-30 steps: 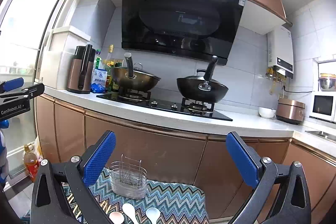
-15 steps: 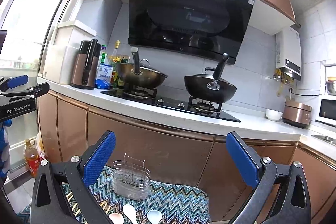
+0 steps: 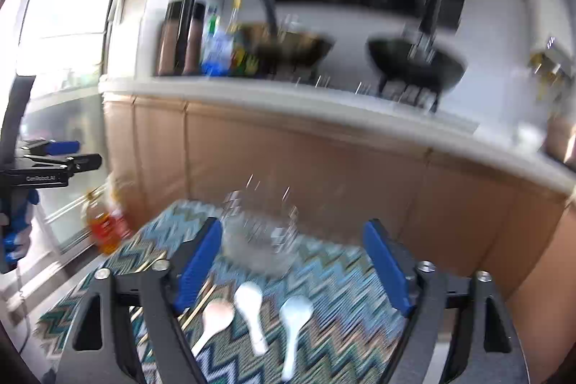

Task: Organize utensils
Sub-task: 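Grasp a bamboo chopstick with the left tool while the right tool grasps the pink spoon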

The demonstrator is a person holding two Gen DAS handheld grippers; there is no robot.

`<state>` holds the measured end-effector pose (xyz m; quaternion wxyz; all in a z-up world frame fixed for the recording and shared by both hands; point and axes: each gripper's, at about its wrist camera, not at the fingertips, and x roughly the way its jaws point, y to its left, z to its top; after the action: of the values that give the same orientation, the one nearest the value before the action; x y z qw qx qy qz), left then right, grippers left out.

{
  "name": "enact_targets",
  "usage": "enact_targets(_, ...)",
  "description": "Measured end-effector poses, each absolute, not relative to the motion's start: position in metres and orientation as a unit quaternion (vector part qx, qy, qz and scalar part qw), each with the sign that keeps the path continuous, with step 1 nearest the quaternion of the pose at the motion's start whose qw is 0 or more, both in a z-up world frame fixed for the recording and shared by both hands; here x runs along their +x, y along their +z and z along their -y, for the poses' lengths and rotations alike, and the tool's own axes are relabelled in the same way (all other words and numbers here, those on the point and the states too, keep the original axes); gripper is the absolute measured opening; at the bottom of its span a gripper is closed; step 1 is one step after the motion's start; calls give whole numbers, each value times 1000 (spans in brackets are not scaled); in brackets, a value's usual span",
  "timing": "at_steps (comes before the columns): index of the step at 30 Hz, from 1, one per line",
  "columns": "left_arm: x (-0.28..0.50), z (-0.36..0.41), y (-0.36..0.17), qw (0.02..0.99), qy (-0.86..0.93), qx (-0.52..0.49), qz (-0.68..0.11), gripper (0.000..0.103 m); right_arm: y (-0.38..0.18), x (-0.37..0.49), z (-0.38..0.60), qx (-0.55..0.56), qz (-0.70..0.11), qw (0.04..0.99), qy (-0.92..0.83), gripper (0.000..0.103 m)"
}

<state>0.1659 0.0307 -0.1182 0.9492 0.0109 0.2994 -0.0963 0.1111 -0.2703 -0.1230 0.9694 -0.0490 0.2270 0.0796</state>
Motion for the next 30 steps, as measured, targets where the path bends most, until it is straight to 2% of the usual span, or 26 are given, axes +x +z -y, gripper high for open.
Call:
enact_targets(2, 177, -37, -141, 933, -114, -4, -341, 79, -150, 127, 275, -19, -272, 953, 128, 61)
enact_targets(4, 186, -39, -163, 920, -124, -13, -373, 78, -176, 141, 276, 11, -313, 934, 174, 46)
enact_targets(5, 191, -40, -171, 914, -129, -16, -385, 77, -191, 150, 275, 25, -335, 921, 198, 44)
enact_targets(9, 214, -37, -201, 886, -152, -29, -436, 59, -246, 180, 263, 61, -409, 870, 268, 32)
enact_targets(10, 220, -36, -208, 879, -156, -32, -450, 56, -256, 184, 260, 66, -419, 862, 277, 32)
enact_targets(15, 256, -27, -244, 850, -160, -26, -502, 55, -299, 214, 243, 72, -476, 828, 288, 32)
enact_targets(21, 292, -29, -274, 821, -146, -20, -552, 55, -319, 242, 241, 68, -502, 813, 288, 33)
enact_targets(30, 320, -27, -306, 792, -136, -8, -595, 32, -339, 266, 237, 61, -526, 795, 297, 33)
